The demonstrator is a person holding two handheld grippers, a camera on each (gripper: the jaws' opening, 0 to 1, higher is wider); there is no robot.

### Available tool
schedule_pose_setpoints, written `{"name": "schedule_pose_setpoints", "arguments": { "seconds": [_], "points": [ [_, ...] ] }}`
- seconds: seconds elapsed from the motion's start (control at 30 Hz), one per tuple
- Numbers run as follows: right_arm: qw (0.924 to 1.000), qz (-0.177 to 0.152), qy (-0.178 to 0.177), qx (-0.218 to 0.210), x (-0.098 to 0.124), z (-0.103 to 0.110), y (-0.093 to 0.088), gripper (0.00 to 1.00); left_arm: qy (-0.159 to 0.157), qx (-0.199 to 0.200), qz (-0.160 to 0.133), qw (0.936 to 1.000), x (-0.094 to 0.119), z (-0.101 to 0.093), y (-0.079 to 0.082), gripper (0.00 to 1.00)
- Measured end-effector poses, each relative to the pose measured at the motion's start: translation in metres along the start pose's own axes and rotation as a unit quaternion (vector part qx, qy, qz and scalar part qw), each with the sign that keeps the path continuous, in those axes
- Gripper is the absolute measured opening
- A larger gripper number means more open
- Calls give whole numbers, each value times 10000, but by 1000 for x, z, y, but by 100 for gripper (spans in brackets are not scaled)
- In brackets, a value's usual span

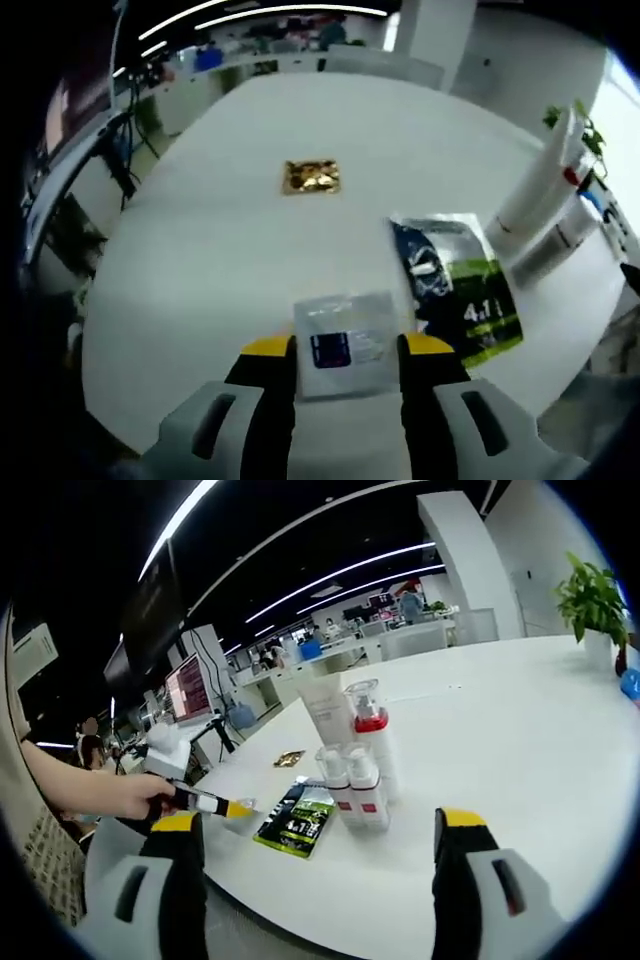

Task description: Arrange the skincare products in the storage area until every visible bottle or jar stands upright without overlapping.

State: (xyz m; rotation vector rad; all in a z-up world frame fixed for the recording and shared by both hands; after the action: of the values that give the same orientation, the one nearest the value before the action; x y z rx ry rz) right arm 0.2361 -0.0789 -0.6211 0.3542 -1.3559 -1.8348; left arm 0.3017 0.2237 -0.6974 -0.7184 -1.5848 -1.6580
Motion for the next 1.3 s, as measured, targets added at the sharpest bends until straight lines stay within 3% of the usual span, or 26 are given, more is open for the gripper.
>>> {"name": "schedule_pose_setpoints", "arguments": {
  "seconds": [0.3, 0.67, 0.8, 1.0, 1.3],
  "points": [
    [10000, 7, -6, -47, 1, 0, -1, 95, 89, -48, 51, 9999, -9, -11, -3, 38],
    [9999, 112, 11, -10, 0, 0, -3, 95, 142, -77, -102, 9998, -10, -8, -3, 38],
    [9999, 162, 27, -6, -1, 0, -3, 95, 125, 149, -144, 9997, -10, -7, -3, 38],
    [9998, 195, 54, -48, -2, 0, -4, 95, 20, 152, -254, 9996, -11, -8, -3, 42],
    [9993, 348, 166, -11, -4, 2, -7, 95, -147, 523, -160, 9984, -4, 4, -8, 50]
  ]
}}
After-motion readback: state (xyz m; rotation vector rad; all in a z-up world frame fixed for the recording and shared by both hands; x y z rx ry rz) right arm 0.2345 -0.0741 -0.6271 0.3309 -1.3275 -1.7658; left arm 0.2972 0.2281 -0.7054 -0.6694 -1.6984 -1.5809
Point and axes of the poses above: the point that each gripper's makers call its tool centre point, and the gripper's own axes: x roughly backward along the fingers, z roughly to its left, y roughly out of its top, the point moved 8 cm from there along x, roughly backward along the fingers, and after that the axes turned 15 degrees about y, right-handed, at the moved point
